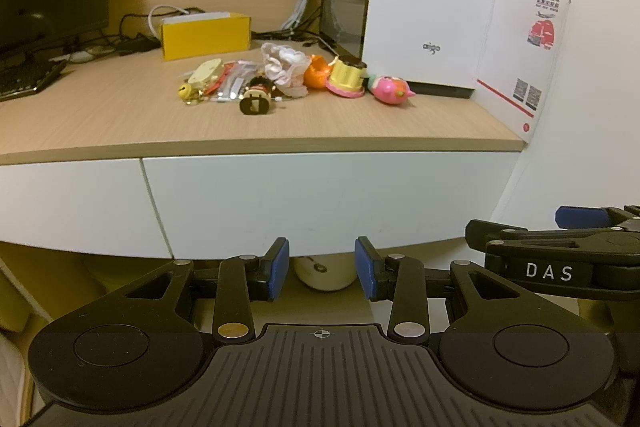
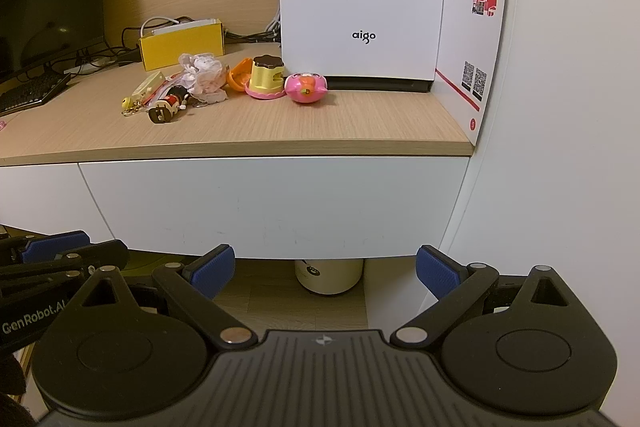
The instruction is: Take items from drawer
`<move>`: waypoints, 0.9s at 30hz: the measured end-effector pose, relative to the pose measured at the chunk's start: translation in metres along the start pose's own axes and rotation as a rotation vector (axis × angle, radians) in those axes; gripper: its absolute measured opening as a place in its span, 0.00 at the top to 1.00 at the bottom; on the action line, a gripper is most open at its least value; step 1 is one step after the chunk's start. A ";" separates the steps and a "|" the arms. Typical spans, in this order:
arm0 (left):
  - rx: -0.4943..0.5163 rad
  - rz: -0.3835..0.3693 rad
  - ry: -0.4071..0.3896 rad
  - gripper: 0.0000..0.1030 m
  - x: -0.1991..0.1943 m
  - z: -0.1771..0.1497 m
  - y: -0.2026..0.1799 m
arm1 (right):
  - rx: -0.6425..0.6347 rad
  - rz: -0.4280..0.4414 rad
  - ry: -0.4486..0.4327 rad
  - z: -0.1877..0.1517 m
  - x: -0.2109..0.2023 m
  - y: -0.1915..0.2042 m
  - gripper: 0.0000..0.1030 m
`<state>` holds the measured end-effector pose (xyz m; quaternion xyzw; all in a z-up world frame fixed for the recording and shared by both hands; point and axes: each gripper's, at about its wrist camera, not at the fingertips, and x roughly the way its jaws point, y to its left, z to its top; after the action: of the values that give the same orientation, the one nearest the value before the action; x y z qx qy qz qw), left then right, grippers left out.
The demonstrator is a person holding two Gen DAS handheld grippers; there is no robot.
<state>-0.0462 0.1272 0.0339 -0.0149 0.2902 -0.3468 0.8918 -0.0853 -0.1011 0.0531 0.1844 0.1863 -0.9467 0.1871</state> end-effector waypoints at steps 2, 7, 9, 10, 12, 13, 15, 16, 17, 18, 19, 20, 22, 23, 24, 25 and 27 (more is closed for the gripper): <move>0.004 -0.004 0.003 0.61 0.000 0.001 -0.001 | 0.000 0.001 0.000 0.000 0.000 0.000 0.05; 0.024 -0.015 -0.011 0.61 -0.004 0.003 -0.006 | 0.007 0.000 -0.015 0.001 -0.004 -0.002 0.05; 0.023 -0.020 -0.009 0.61 -0.005 0.003 -0.008 | 0.010 0.001 -0.021 0.001 -0.006 -0.002 0.05; 0.022 -0.021 -0.007 0.61 -0.004 0.003 -0.008 | 0.009 0.001 -0.020 0.002 -0.006 -0.002 0.05; 0.019 -0.019 -0.003 0.61 -0.004 0.003 -0.008 | 0.005 0.005 -0.014 0.001 -0.005 -0.001 0.05; 0.017 -0.019 -0.003 0.61 -0.004 0.003 -0.008 | 0.003 0.006 -0.011 0.001 -0.005 0.000 0.05; 0.017 -0.020 -0.006 0.61 -0.004 0.004 -0.007 | 0.003 0.004 -0.010 0.001 -0.005 0.001 0.05; 0.017 -0.021 -0.007 0.61 -0.004 0.005 -0.007 | 0.004 0.003 -0.011 0.002 -0.005 0.001 0.05; 0.019 -0.024 -0.007 0.61 -0.003 0.005 -0.007 | 0.005 0.003 -0.009 0.002 -0.004 0.001 0.05; 0.019 -0.024 -0.009 0.61 -0.003 0.006 -0.007 | 0.006 0.002 -0.006 0.001 -0.005 0.001 0.05; 0.018 -0.024 -0.011 0.61 -0.003 0.007 -0.006 | 0.006 0.002 -0.004 0.001 -0.005 0.001 0.05; 0.018 -0.029 -0.011 0.61 -0.003 0.007 -0.006 | 0.006 0.003 -0.001 0.001 -0.004 0.002 0.05; 0.015 -0.034 -0.010 0.61 -0.003 0.008 -0.006 | 0.004 0.005 0.002 0.000 -0.004 0.002 0.05; 0.018 -0.039 -0.009 0.61 -0.003 0.008 -0.006 | 0.004 0.005 0.003 0.000 -0.004 0.003 0.05; 0.019 -0.041 -0.008 0.61 -0.003 0.008 -0.006 | 0.005 0.005 0.005 -0.001 -0.004 0.003 0.05; 0.021 -0.043 -0.004 0.61 -0.002 0.009 -0.006 | 0.006 0.003 0.006 -0.001 -0.004 0.003 0.05; 0.025 -0.055 0.011 0.67 0.000 0.010 -0.005 | 0.010 0.003 0.012 -0.002 -0.004 0.003 0.05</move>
<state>-0.0442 0.1213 0.0432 -0.0100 0.2900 -0.3747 0.8806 -0.0806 -0.1017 0.0525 0.1913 0.1826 -0.9462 0.1866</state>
